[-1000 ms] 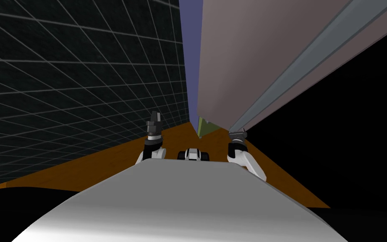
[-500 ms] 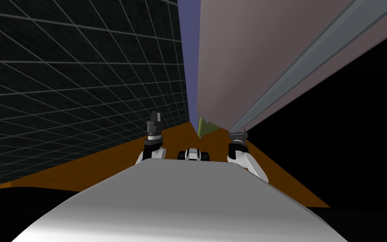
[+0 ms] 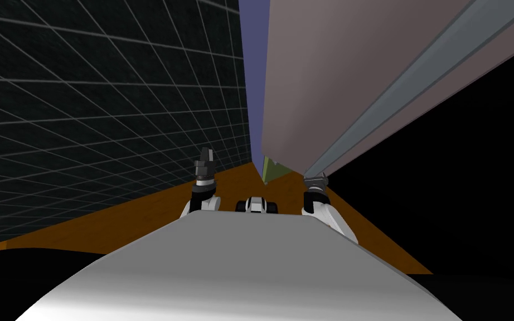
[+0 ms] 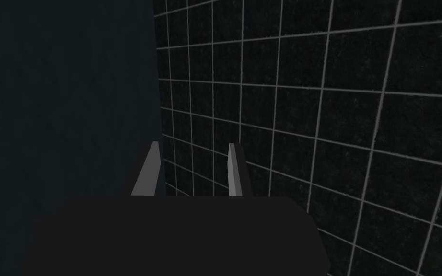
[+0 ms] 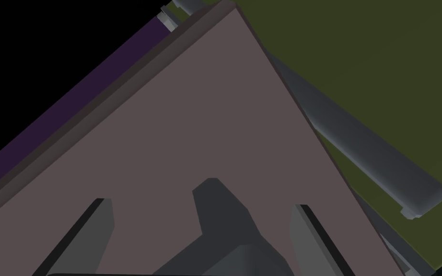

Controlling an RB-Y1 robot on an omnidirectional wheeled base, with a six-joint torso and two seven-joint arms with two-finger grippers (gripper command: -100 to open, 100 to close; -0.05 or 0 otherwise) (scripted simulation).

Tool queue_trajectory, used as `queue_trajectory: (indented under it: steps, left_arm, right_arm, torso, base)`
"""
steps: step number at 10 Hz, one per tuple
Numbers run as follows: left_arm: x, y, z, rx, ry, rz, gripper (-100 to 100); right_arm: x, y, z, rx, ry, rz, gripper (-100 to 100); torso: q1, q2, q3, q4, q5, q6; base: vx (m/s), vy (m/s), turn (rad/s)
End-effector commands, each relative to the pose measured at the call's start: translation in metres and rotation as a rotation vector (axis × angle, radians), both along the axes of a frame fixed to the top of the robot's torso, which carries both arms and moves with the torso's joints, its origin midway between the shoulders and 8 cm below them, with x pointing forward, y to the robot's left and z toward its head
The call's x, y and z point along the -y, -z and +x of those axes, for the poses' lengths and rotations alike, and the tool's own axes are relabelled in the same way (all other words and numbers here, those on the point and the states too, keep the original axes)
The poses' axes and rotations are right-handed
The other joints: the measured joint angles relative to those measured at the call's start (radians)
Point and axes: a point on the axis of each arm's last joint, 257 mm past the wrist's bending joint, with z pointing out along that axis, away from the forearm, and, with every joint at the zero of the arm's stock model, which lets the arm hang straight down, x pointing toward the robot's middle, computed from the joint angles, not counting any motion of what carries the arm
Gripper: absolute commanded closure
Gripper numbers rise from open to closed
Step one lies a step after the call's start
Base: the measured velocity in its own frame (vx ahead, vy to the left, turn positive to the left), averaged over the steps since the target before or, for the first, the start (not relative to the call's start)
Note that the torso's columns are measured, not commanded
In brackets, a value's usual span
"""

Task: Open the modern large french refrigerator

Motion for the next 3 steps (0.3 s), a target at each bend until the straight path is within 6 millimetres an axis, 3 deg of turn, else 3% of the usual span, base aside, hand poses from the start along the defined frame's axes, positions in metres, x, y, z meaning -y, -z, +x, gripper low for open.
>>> queue_trajectory:
  steps: [1,3]
  left_arm:
    - [0.0,0.0,0.0,0.0,0.0,0.0,0]
    - [0.0,0.0,0.0,0.0,0.0,0.0,0]
  right_arm:
    - [-0.0006,0.0035,-0.0008,-0.007,0.0,0.003,0]
    - [-0.0015,0.0082,-0.0019,-0.017,-0.001,0.006,0]
  torso:
    - [-0.002,-0.003,-0.002,-0.002,-0.002,0.0]
    - [-0.005,-0.007,-0.003,-0.004,-0.004,-0.001]
  base:
    - [0.005,0.006,0.017]
    - [0.004,0.005,0.012]
